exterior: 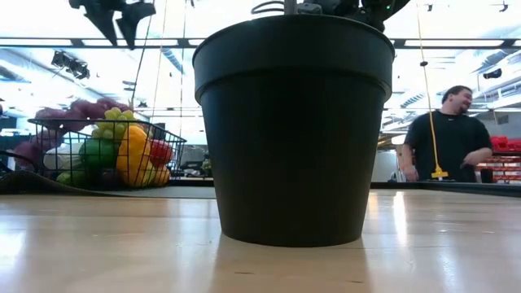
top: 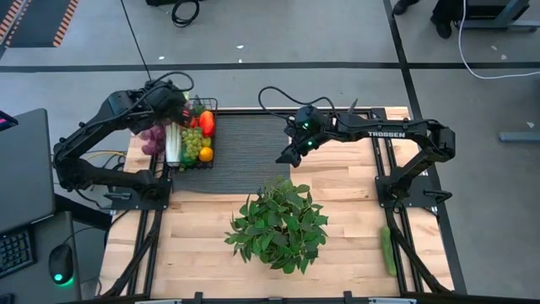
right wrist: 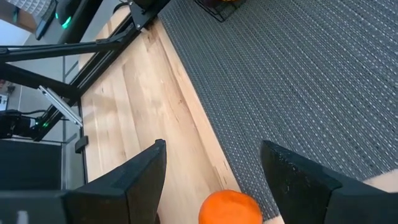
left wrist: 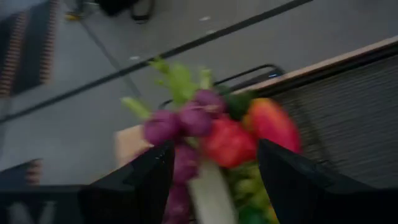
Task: Build produce basket
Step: Put the purple garlic into the wire basket
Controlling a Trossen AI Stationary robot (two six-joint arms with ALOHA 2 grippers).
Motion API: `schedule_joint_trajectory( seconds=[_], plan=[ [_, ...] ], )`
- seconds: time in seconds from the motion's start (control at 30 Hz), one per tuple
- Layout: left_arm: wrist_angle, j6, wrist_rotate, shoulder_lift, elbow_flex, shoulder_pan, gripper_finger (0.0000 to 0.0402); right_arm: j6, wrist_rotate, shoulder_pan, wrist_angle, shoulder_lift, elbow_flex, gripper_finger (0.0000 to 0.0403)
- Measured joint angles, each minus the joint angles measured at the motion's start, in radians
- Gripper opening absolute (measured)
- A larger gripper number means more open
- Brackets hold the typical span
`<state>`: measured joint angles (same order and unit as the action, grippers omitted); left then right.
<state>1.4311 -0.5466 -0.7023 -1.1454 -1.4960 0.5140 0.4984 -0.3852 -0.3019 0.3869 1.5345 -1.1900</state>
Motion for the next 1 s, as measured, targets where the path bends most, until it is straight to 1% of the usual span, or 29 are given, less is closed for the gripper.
schedule_joint_trajectory(
  seconds=[0.1, 0.3, 0.4, 0.53, 0.63, 0.7, 0.73, 0.9, 0.93, 1.0],
  plan=[
    [0.061, 0.0, -0.051, 0.0, 0.0, 0.0, 0.0233, -0.001, 0.0, 0.0, 0.018, 0.0, 0.0, 0.0264],
    [0.122, 0.0, -0.071, 0.0, 0.0, 0.0, 0.0233, -0.002, -0.001, 0.0, 0.029, 0.0, 0.0, 0.0264],
    [0.138, -0.025, -0.116, 0.004, 0.0, 0.016, 0.0232, -0.002, -0.001, 0.0, 0.029, 0.0, 0.0, 0.0264],
    [0.141, -0.036, -0.123, 0.016, 0.0, 0.092, 0.0223, -0.003, -0.009, 0.0, 0.03, 0.0, 0.0, 0.0264],
    [0.139, 0.028, -0.118, 0.012, 0.0, 0.189, 0.0217, -0.004, -0.009, 0.0, 0.031, 0.0, 0.0, 0.0264],
    [0.141, 0.111, -0.092, 0.01, 0.0, 0.256, 0.0216, -0.007, -0.009, 0.0, 0.031, 0.0, 0.0, 0.0264],
    [0.141, 0.153, -0.061, 0.008, 0.0, 0.29, 0.0216, -0.011, -0.009, 0.0, 0.031, 0.0, 0.0, 0.0264],
    [0.141, 0.284, 0.148, 0.006, 0.0, 0.449, 0.023, -0.035, -0.008, 0.0, 0.031, 0.0, 0.0, 0.0264],
    [0.141, 0.299, 0.174, 0.001, 0.0, 0.476, 0.0233, -0.04, -0.005, 0.0, 0.031, 0.0, 0.0, 0.0264],
    [0.137, 0.339, 0.187, -0.008, 0.005, 0.523, 0.024, -0.053, -0.004, 0.0, 0.03, 0.0, 0.0, 0.0264]
  ],
)
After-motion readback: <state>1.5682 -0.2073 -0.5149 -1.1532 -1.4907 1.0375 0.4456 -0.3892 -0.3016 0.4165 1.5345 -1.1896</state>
